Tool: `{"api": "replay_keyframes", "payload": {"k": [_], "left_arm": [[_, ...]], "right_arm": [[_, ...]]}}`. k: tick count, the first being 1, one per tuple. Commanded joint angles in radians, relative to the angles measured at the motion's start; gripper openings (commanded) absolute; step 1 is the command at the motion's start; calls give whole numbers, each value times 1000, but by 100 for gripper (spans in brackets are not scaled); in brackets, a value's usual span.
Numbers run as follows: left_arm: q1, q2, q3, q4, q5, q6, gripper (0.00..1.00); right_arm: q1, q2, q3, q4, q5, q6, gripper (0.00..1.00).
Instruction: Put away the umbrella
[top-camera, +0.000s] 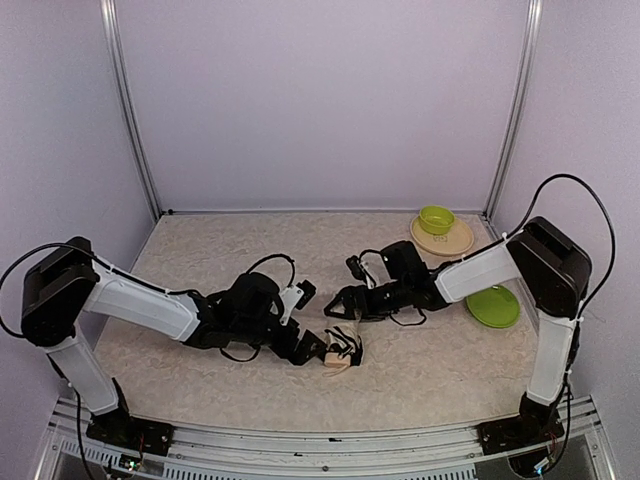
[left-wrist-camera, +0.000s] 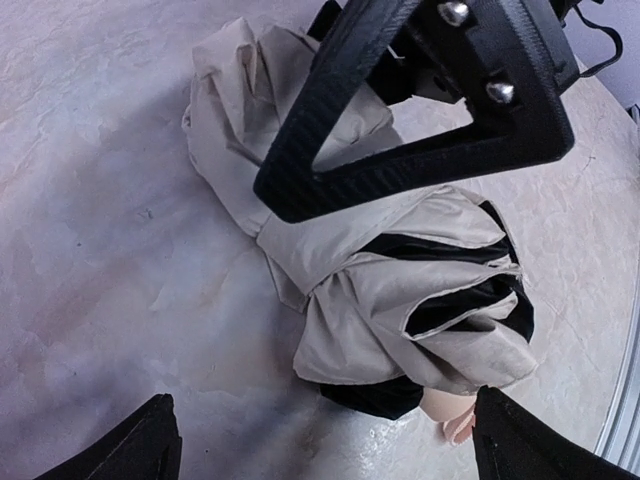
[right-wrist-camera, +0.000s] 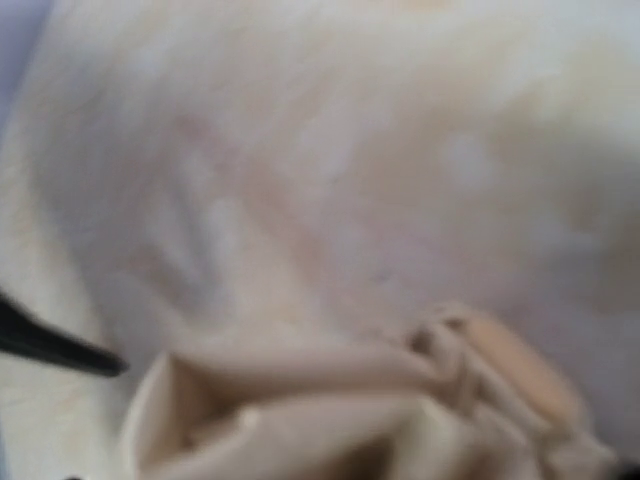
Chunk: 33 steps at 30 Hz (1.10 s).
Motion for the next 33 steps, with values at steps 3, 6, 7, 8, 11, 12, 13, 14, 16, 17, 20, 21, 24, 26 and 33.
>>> {"api": "replay_keyframes", "payload": {"k": [3,6,7,8,11,12,13,14,16,17,20,21,24,26,33], "left_arm": [[-10,17,38,42,30,27,99],[-16,31,51,59,58,42,99],[-19,40,59,61,66,49,99],[-25,50,70,58,76,56,99],[-18,35,83,62,98,47,99],[-5,5,59,80,103,28,99],[15,-33,37,98,103,14,99],[39,-72,15,109,98,5,99],[99,-151,-6,94,46,6,99],[139,-182,-6,79,13,15,99],[277,-228,36,21,-52,26,99],[324,-235,52,9,-60,24,99],[456,-273,52,13,-118,12,99],[532,-306,28,21,-174,-3,99],[661,-436,-205,246,-481,40,99]], "right_arm": [[-7,-116,74,-260,301,-91,100],[-7,-151,107,-303,355,-142,100],[-7,-158,120,-313,358,-170,100],[-8,-166,131,-318,352,-188,100],[-14,-213,141,-319,326,-247,100],[-22,-244,132,-319,339,-265,100],[-31,-279,113,-319,360,-281,100],[-48,-314,98,-318,369,-296,100],[-102,-400,36,-300,368,-320,100],[-145,-433,11,-286,359,-332,100],[-272,-520,-55,-252,392,-381,100],[-308,-557,-82,-237,423,-392,100],[-400,-700,-204,-108,463,-442,100],[-442,-807,-314,-3,493,-487,100],[-456,-940,-589,162,877,-441,100]]}}
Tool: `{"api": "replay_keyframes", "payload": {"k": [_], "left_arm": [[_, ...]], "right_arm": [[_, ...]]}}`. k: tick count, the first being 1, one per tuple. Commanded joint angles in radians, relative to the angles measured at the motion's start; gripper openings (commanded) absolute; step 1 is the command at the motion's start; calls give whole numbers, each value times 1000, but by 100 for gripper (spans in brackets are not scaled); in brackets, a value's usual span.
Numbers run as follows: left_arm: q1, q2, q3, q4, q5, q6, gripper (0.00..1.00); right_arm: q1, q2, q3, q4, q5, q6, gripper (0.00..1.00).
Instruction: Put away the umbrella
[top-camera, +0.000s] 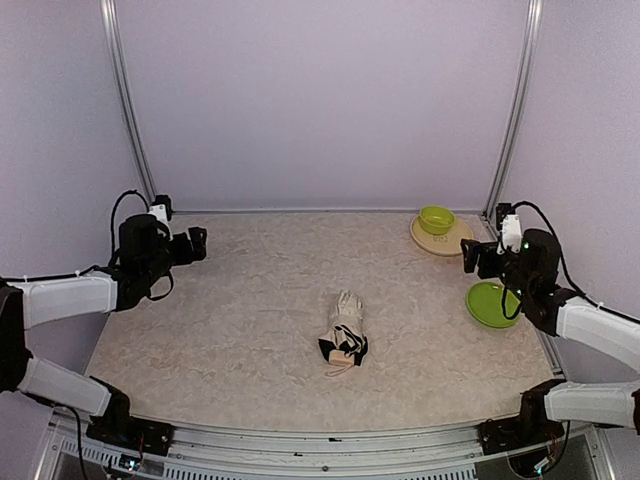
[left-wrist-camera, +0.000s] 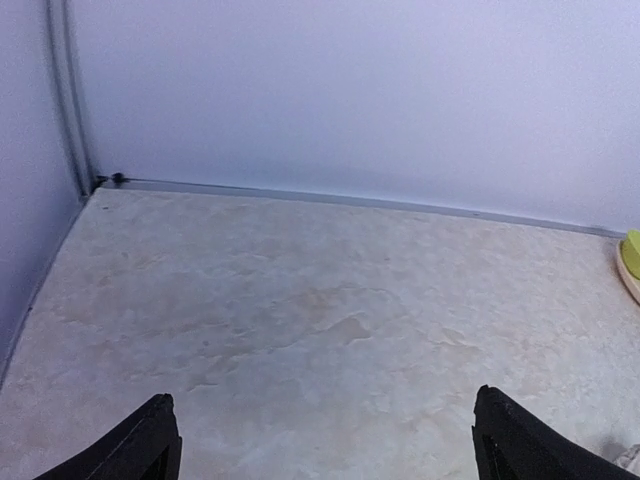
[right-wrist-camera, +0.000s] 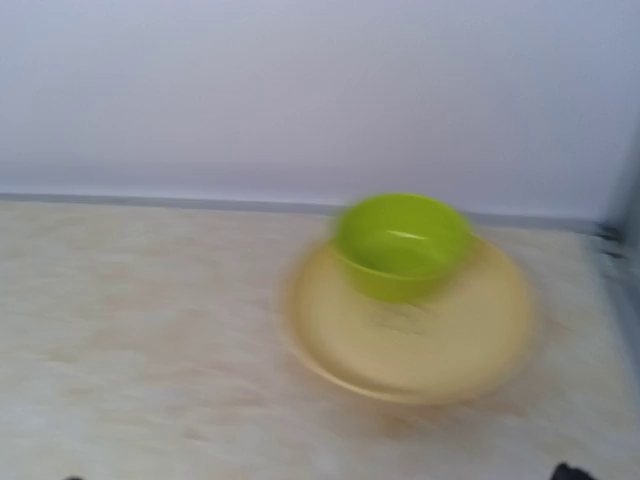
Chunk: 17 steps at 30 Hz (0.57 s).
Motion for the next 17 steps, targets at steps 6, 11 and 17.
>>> {"api": "replay_keyframes", "payload": {"k": [6,11,17], "left_arm": [[59,-81,-277,344,-349,132,99],[98,-53,-351,482,-334,140,99],[99,-6,-375,546,-332,146,99]], "right_arm": [[-7,-3,-198,155,351,140,100],[-7,-80,-287,317,370,92,100],[-7,-120,-323,350,423,37,100]]}}
